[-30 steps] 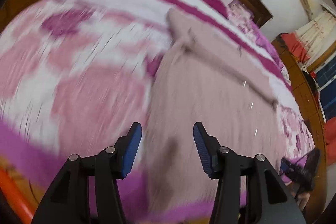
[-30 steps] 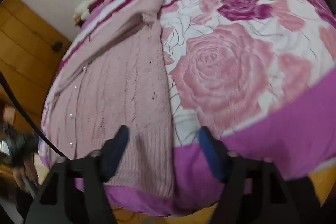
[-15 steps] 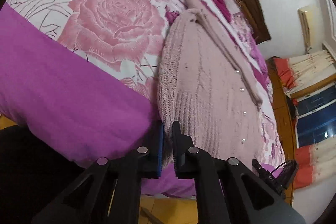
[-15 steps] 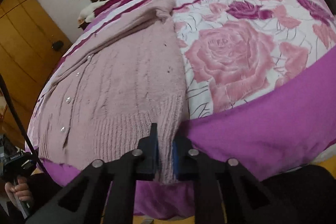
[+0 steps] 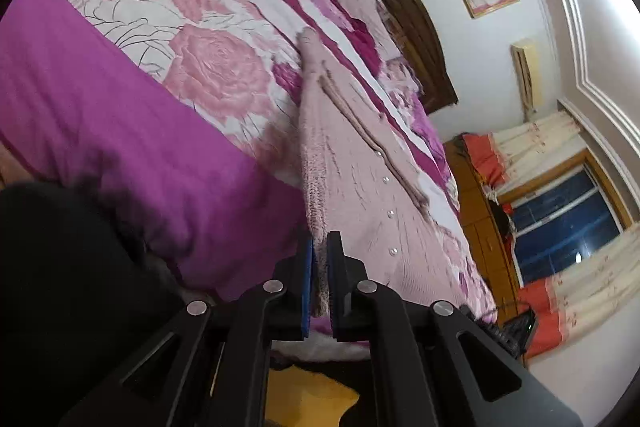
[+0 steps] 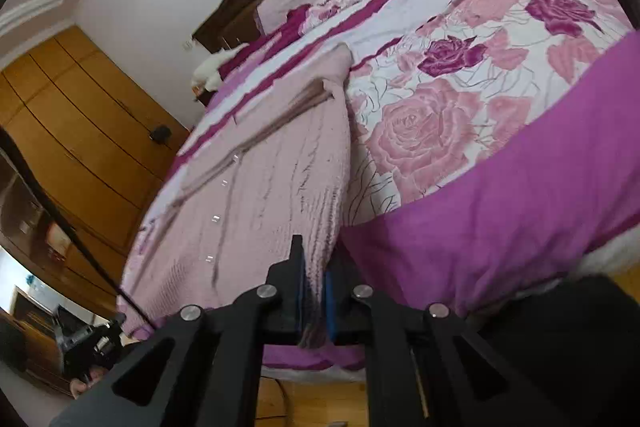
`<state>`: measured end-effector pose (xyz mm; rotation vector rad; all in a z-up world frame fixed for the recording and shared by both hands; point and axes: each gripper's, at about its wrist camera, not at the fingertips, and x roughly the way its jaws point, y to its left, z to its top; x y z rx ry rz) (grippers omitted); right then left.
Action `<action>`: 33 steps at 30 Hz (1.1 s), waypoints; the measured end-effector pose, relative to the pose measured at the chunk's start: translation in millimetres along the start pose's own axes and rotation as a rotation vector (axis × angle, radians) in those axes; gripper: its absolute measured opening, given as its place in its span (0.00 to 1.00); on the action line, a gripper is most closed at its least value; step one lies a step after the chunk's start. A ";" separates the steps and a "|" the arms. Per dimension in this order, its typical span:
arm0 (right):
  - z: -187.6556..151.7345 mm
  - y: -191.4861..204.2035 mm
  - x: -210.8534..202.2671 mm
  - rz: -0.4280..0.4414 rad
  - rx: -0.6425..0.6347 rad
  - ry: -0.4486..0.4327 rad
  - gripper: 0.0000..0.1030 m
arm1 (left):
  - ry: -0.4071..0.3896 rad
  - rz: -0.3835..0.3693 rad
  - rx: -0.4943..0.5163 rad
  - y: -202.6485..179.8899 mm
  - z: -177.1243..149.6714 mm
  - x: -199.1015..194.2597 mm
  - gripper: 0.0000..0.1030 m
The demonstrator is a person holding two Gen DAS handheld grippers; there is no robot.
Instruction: Fold small clothes
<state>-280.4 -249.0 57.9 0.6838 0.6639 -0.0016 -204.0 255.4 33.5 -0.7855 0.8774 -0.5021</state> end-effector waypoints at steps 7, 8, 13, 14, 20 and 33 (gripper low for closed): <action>-7.1 -8.9 -49.6 0.024 0.015 -0.028 0.07 | -0.020 -0.006 -0.008 -5.9 -26.5 -49.8 0.00; -9.7 -10.4 -60.8 0.022 0.013 -0.034 0.07 | -0.022 -0.009 -0.009 -4.3 -30.6 -55.0 0.00; -30.1 -4.4 -101.1 0.044 -0.039 -0.071 0.07 | -0.014 0.056 0.043 -17.5 -53.3 -83.3 0.00; -35.3 -0.8 -107.9 0.048 -0.056 -0.079 0.07 | -0.016 0.062 0.046 -17.9 -52.0 -84.0 0.00; -23.9 10.4 -104.6 0.048 -0.090 -0.107 0.07 | -0.076 0.063 0.089 -35.9 -9.5 -80.5 0.00; 137.3 17.1 22.6 0.068 -0.178 -0.127 0.08 | -0.138 0.180 0.207 -94.0 158.9 42.3 0.00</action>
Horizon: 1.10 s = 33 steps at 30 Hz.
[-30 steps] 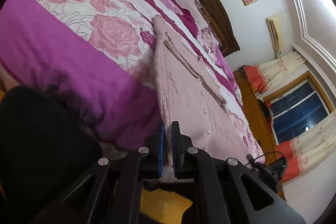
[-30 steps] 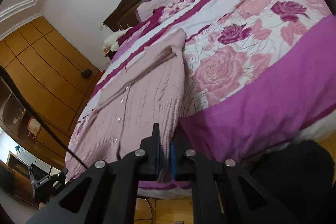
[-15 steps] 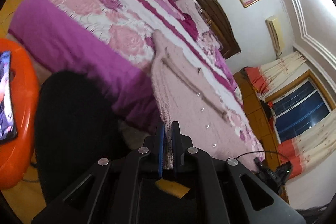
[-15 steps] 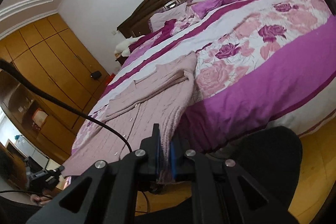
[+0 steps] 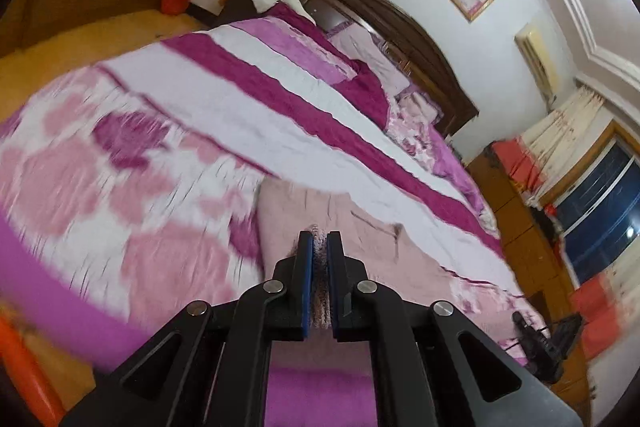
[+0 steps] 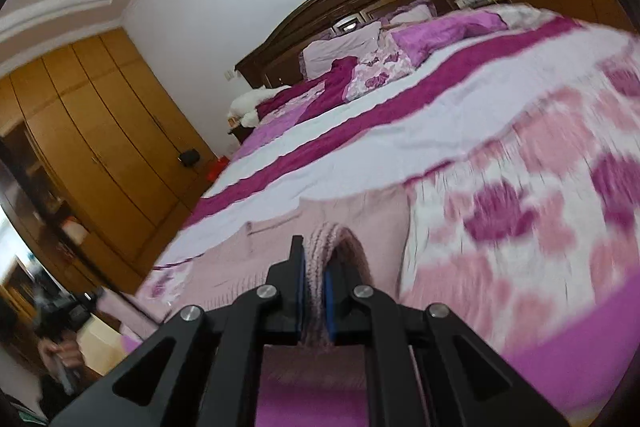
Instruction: Fold small clothes
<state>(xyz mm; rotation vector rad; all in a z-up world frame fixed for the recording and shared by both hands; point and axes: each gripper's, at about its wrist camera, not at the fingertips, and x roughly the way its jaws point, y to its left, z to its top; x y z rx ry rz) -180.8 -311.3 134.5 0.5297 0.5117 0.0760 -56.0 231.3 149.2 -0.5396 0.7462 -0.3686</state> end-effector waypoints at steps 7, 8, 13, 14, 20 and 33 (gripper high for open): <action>57.3 -37.1 100.2 -0.071 -0.008 0.103 0.08 | 0.078 0.118 0.090 1.2 41.5 117.4 0.00; 60.9 -40.6 108.8 -0.071 -0.007 0.105 0.08 | 0.082 0.128 0.098 2.4 47.3 131.6 0.00; 78.9 -57.5 160.1 -0.078 -0.003 0.133 0.08 | 0.108 0.135 0.077 13.1 69.3 179.2 0.00; 80.9 -62.3 172.4 -0.092 -0.001 0.137 0.08 | 0.138 0.156 0.088 16.1 72.7 193.3 0.00; 69.5 -59.4 206.1 -0.482 -0.156 0.167 0.59 | 0.160 0.258 -0.066 54.2 49.7 169.9 0.02; 2.3 152.5 222.9 -0.246 -0.434 0.321 0.80 | 0.059 -0.122 -0.522 87.9 -96.0 101.4 0.45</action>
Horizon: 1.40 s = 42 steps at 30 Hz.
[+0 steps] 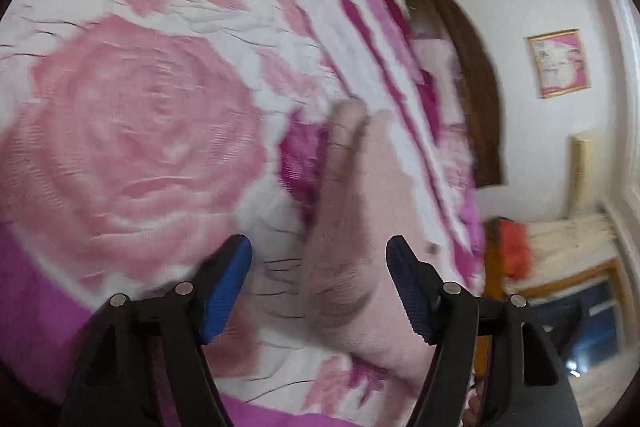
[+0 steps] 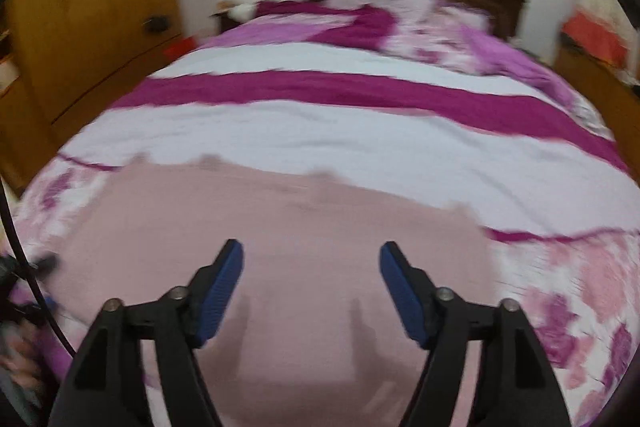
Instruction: Fold small clothes
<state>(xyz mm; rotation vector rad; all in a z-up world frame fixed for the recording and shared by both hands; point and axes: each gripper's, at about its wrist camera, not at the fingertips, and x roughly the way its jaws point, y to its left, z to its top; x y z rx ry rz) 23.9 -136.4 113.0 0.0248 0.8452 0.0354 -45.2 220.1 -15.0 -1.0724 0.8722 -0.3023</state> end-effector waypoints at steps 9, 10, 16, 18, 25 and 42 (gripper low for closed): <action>68.9 247.0 122.5 0.107 -0.336 0.417 0.85 | 0.142 -0.084 -0.004 19.2 -1.8 6.3 0.00; 63.1 262.7 135.3 0.054 -0.368 0.458 0.85 | 0.144 -0.068 0.018 17.7 -2.2 4.9 0.00; 41.9 297.8 194.8 -0.251 -0.369 0.626 0.83 | 0.155 -0.033 0.050 13.8 1.2 3.2 0.00; 42.0 294.5 192.8 -0.276 -0.301 0.598 0.74 | 0.180 -0.014 0.041 10.2 5.8 10.5 0.00; 50.8 300.9 161.8 -0.287 -0.290 0.501 0.15 | 0.173 -0.001 0.056 -3.4 24.1 -4.9 0.00; 73.2 336.8 58.9 0.076 -0.535 0.429 0.15 | -0.097 0.203 0.360 -80.6 19.3 -80.1 0.00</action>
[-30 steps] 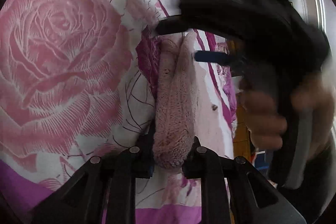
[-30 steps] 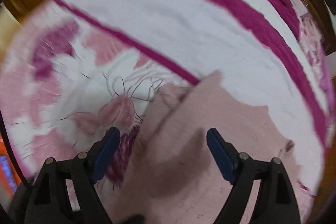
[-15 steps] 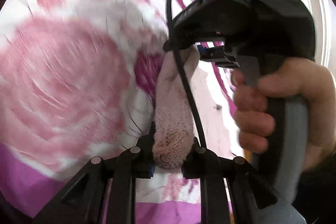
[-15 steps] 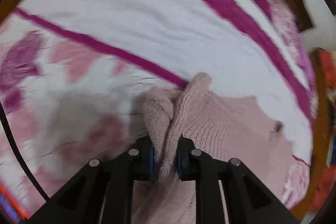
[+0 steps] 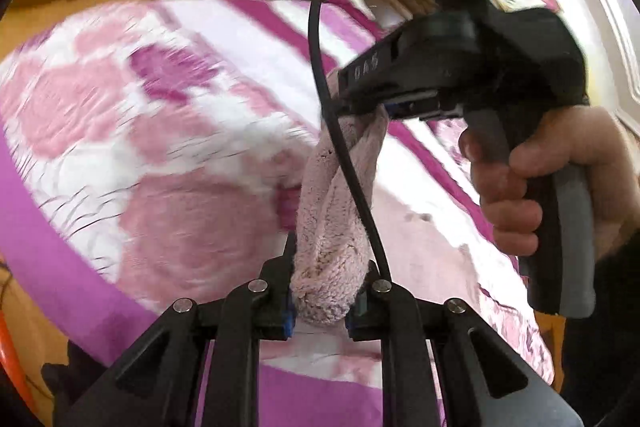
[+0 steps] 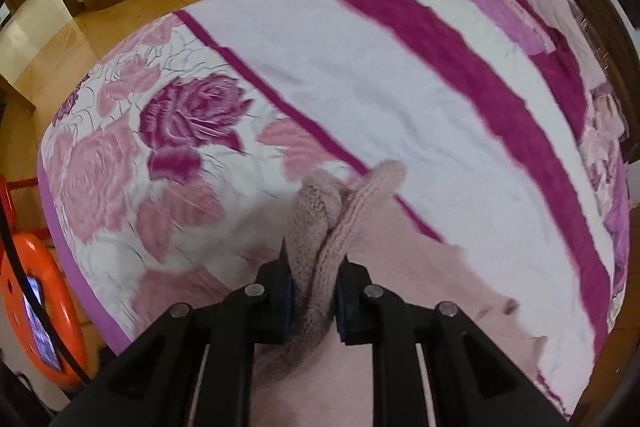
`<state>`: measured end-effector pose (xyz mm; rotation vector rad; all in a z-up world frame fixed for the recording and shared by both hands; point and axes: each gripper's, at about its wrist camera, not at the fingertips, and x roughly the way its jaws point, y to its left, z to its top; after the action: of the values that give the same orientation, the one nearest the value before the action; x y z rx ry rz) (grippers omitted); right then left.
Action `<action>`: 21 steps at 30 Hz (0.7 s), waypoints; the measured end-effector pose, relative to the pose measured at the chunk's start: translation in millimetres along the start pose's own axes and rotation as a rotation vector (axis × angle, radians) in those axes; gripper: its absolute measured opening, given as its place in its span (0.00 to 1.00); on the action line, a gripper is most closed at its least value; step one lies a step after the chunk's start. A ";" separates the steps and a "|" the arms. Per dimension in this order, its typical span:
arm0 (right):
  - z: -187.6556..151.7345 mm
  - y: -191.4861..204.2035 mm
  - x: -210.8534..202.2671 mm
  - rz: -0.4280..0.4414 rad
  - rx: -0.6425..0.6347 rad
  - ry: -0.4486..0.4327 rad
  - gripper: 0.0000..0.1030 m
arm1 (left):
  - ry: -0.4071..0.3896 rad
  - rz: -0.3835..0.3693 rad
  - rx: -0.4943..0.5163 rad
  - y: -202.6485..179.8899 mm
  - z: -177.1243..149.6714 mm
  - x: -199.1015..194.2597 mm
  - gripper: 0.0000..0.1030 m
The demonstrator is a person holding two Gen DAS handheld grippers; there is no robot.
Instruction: Fold small clothes
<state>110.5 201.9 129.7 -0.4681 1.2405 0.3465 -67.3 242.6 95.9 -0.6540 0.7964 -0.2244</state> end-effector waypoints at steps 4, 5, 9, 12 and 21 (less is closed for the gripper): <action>-15.1 -80.8 -29.9 0.005 0.042 -0.020 0.15 | -0.004 -0.105 0.125 -70.9 -15.0 6.6 0.00; -20.4 -103.9 -36.7 0.009 0.051 -0.029 0.15 | -0.005 -0.117 0.152 -84.9 -19.3 8.7 0.00; -58.2 -171.3 -61.8 -0.021 0.039 -0.062 0.16 | 0.022 -0.149 0.267 -148.7 -45.8 28.0 0.00; -97.2 -212.3 -69.1 -0.067 0.041 -0.075 0.16 | 0.058 -0.161 0.326 -189.1 -74.4 44.7 0.00; -194.0 -310.2 -22.8 -0.085 0.121 -0.086 0.16 | 0.150 -0.115 0.469 -258.9 -161.1 134.1 0.00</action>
<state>98.9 -163.9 149.9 -0.3971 1.1474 0.2157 -78.1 -90.4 94.2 -0.2408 0.8127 -0.5517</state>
